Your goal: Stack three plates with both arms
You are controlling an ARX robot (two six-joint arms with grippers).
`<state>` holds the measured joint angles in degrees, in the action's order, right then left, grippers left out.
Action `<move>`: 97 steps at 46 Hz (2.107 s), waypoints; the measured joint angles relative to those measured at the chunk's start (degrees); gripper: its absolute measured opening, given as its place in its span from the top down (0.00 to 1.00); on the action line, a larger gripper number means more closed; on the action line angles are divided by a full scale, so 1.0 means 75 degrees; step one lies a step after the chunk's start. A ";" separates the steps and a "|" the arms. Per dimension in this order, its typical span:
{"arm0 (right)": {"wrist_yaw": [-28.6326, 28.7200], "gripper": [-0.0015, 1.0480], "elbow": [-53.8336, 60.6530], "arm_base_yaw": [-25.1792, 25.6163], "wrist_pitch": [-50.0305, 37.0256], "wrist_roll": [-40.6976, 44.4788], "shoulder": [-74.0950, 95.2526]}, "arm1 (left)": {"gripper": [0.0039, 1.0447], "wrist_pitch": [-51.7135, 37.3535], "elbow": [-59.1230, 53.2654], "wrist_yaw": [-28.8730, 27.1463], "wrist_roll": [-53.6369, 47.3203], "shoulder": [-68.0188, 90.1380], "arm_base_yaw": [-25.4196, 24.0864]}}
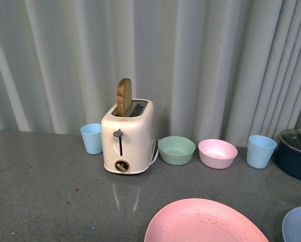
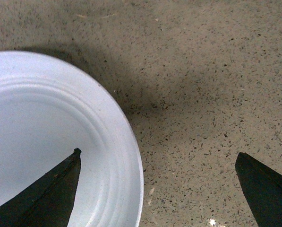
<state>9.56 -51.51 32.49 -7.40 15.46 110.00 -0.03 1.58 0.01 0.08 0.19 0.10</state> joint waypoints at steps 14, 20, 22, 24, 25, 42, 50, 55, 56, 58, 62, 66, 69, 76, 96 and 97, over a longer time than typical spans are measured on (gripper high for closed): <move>0.0157 0.07 0.0102 -0.0184 -0.0388 0.0664 0.0460 | 0.06 0.0000 0.0000 0.0000 0.0000 0.0000 0.0000; 0.0210 0.07 0.0198 -0.0248 -0.0647 0.0702 0.0697 | 0.06 0.0000 0.0000 0.0000 0.0000 0.0000 0.0000; 0.0219 0.07 0.0239 -0.0254 -0.0761 0.0699 0.0836 | 0.06 0.0000 0.0000 0.0000 0.0000 0.0000 0.0000; 0.0227 0.07 0.0283 -0.0254 -0.0839 0.0694 0.0965 | 0.06 0.0000 0.0000 0.0000 0.0000 0.0000 0.0000; 0.0233 0.07 0.0300 -0.0254 -0.0866 0.0694 0.1011 | 0.06 0.0000 0.0000 0.0000 0.0000 0.0000 0.0000; 0.0347 0.07 0.0519 -0.0149 -0.1139 0.0694 0.1291 | 0.06 0.0000 0.0000 0.0000 0.0000 0.0000 0.0000; 0.0335 0.17 0.0545 -0.0029 -0.1244 0.0694 0.1323 | 0.06 0.0000 0.0000 0.0000 0.0000 0.0000 0.0000; 0.0335 0.37 0.0592 -0.0006 -0.1271 0.0694 0.1335 | 0.06 0.0000 0.0000 0.0000 0.0000 0.0000 0.0000; 0.0335 0.40 0.0600 -0.0003 -0.1274 0.0694 0.1335 | 0.06 0.0000 0.0000 0.0000 0.0000 0.0000 0.0000; 0.0344 0.49 0.0615 0.0000 -0.1282 0.0691 0.1335 | 0.06 0.0000 0.0000 0.0000 0.0000 0.0000 0.0000; 0.0361 0.64 0.0621 0.0006 -0.1291 0.0691 0.1335 | 0.06 0.0000 0.0000 0.0000 0.0000 0.0000 0.0000; 0.0379 0.81 0.0635 0.0035 -0.1303 0.0688 0.1335 | 0.06 0.0000 0.0000 0.0000 0.0000 0.0000 0.0000; 0.0533 0.91 0.0662 0.0073 -0.1323 0.0609 0.1271 | 0.06 0.0000 0.0000 0.0000 0.0000 0.0000 0.0000; 0.0761 0.97 0.0749 0.0175 -0.1341 0.0417 0.0988 | 0.06 0.0000 0.0000 0.0000 0.0000 0.0000 0.0000; 0.1308 0.97 0.0982 0.0871 -0.0571 0.0592 -0.0979 | 0.06 0.0000 0.0000 0.0000 0.0000 0.0000 0.0000; 0.1323 0.97 0.0962 0.0877 -0.0548 0.0571 -0.1116 | 0.06 0.0000 0.0000 0.0000 0.0000 0.0000 0.0000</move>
<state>19.49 -44.29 39.07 -11.51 19.75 101.62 -0.03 1.58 0.01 0.08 0.19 0.10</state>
